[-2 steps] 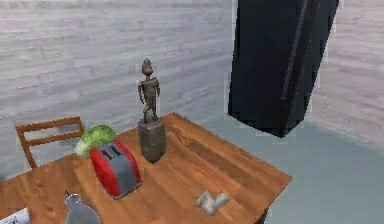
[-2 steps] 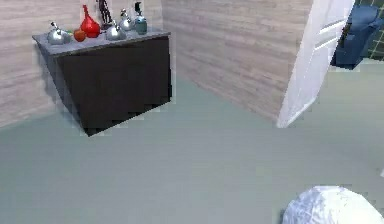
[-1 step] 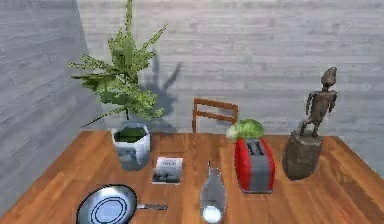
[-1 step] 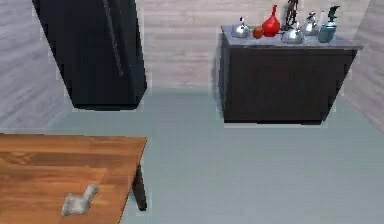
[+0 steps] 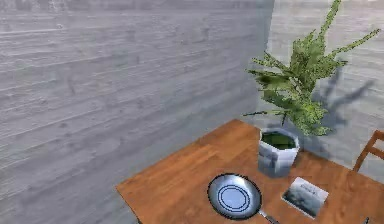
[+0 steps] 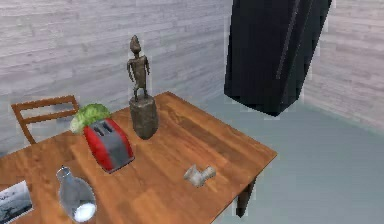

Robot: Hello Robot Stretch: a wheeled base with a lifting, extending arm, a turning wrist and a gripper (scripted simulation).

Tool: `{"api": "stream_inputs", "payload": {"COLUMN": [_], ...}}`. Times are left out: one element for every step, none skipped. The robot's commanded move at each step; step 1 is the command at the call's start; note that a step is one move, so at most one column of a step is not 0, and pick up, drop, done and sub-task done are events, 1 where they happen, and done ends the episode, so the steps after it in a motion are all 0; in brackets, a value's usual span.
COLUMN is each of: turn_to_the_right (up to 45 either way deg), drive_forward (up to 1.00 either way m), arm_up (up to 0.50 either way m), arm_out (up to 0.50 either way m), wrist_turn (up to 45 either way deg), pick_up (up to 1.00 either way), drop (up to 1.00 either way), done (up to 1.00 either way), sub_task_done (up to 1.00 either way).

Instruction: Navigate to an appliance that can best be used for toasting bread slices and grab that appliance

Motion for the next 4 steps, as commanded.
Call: {"api": "stream_inputs", "payload": {"turn_to_the_right": [-21.0, 0.0, 0.0, 0.0], "drive_forward": [0.00, 0.00, 0.00, 0.00], "arm_up": [0.00, 0.50, 0.22, 0.00], "arm_out": [0.00, 0.00, 0.00, 0.48], "wrist_turn": [0.0, 0.0, 0.0, 0.0], "pick_up": [0.00, 0.00, 0.00, 0.00], "drop": [0.00, 0.00, 0.00, 0.00], "done": [0.00, 0.00, 0.00, 0.00], "sub_task_done": [0.00, 0.00, 0.00, 0.00]}}
